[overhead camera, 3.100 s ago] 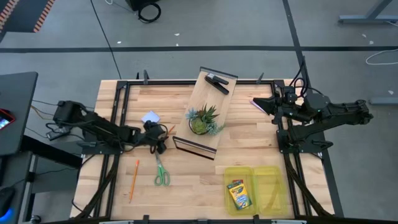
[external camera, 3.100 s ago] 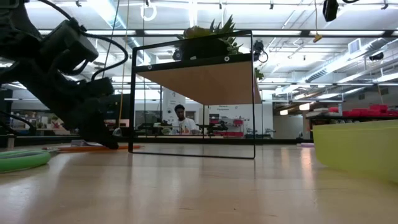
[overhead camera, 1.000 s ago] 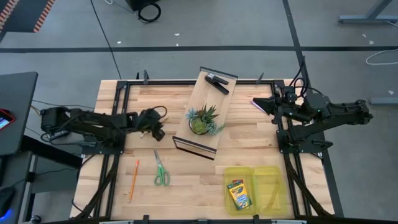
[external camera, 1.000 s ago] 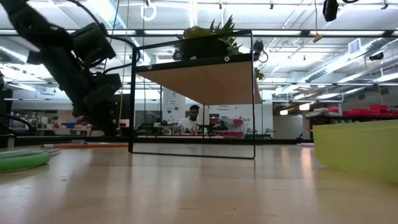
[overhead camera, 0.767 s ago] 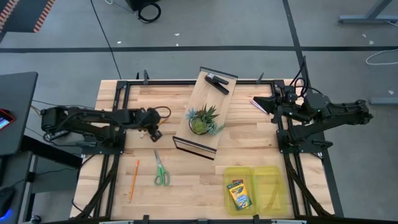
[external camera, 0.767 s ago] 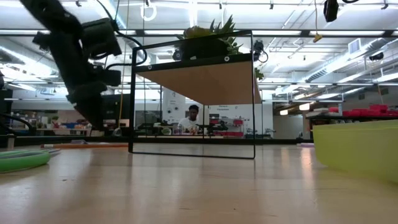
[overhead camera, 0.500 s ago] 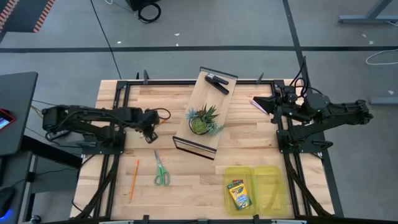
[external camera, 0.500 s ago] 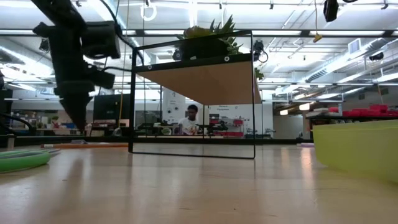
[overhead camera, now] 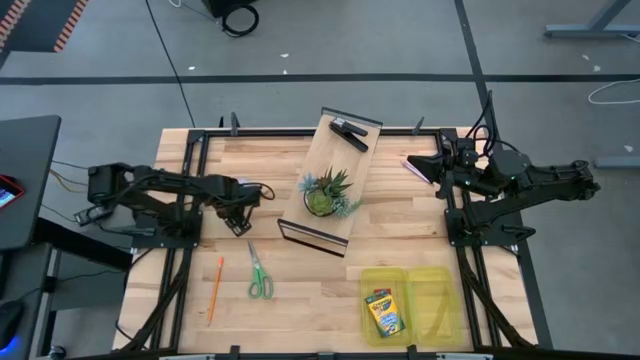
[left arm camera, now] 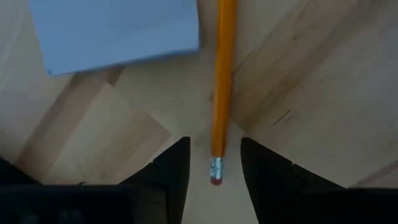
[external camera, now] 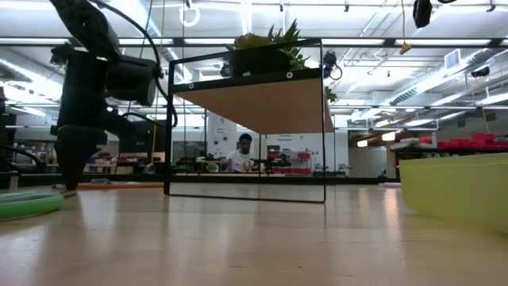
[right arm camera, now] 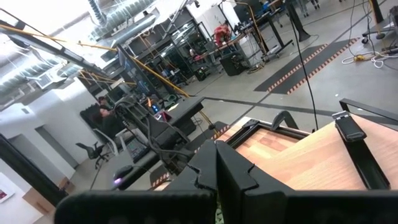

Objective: Pack school essentials
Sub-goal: Put the top orange pencil into the yellow supply box

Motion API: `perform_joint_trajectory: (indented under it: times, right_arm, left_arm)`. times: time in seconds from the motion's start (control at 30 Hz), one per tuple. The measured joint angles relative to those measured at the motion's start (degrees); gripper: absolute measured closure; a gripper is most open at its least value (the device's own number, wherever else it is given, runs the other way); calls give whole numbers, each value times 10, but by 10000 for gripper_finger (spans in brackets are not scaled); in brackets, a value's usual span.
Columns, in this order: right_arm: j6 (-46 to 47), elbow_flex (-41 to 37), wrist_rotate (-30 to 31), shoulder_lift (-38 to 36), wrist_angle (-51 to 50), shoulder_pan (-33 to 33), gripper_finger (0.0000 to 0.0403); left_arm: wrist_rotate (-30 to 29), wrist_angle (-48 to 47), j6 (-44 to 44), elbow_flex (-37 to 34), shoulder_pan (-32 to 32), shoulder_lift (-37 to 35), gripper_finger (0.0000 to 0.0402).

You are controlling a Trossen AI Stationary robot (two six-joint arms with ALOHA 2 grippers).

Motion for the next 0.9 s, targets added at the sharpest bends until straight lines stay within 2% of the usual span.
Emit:
perform_joint_trajectory:
  times: [0.3, 0.67, 0.9]
  right_arm:
    - [-1, 0, 0, 0, 1, 0, 395]
    - [-12, 0, -4, 0, 15, 0, 395]
    - [-12, 0, -16, 0, 23, 0, 395]
  left_arm:
    - [23, -17, 0, 19, -2, 36, 255]
    - [61, 2, 5, 17, -3, 38, 343]
    - [57, 9, 20, 16, -3, 37, 390]
